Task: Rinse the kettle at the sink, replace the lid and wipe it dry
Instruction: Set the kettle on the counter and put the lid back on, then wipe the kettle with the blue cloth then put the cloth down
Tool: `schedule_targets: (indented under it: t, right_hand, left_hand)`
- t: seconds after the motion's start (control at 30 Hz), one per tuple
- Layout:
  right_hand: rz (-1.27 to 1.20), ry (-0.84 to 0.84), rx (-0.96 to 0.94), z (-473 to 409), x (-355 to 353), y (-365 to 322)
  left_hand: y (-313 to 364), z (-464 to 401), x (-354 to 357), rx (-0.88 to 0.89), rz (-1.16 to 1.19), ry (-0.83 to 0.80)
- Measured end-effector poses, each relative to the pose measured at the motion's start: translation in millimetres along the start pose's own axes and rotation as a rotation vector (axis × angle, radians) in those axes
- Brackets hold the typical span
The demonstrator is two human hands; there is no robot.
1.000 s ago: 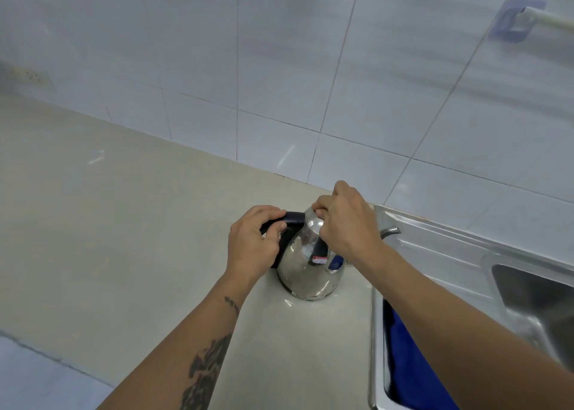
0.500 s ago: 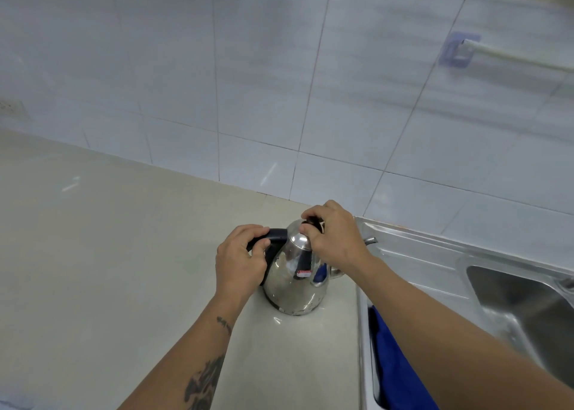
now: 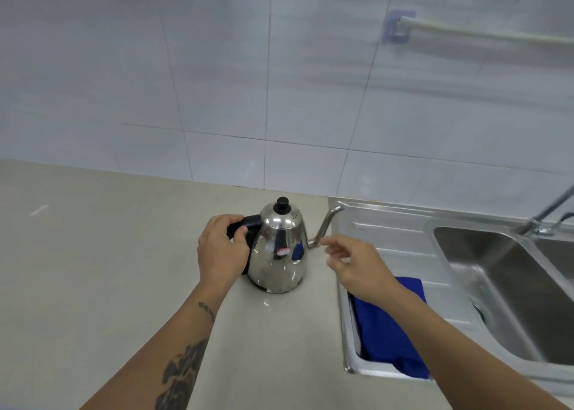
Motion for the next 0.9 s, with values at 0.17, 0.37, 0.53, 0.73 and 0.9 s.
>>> schedule_targets:
  t: [0.17, 0.37, 0.53, 0.73, 0.9]
  right_hand:
    - [0.17, -0.029, 0.313, 25, -12, 106]
    - [0.34, -0.219, 0.676, 49, 19, 180]
    - [0.516, -0.177, 0.553, 44, 37, 180]
    - [0.534, -0.117, 0.367, 37, 45, 162]
    - [0.322, -0.135, 0.295, 31, 39, 157]
  left_hand:
    - [4, 7, 8, 0.038, -0.053, -0.002]
    - [11, 25, 18, 0.08, -0.09, 0.021]
    - [15, 34, 19, 0.093, -0.127, 0.042]
    - [24, 40, 21, 0.12, -0.243, -0.004]
    - [32, 41, 33, 0.268, -0.542, -0.135]
Point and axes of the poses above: each hand's wrist, its own z-axis away from the middle knuckle, its own x-axis out of the palm, y = z × x, the point moved 10 cm from there along -z, towards the middle knuckle, and after that the axes turned 8 degrees about -y, right-handed, at the moved point
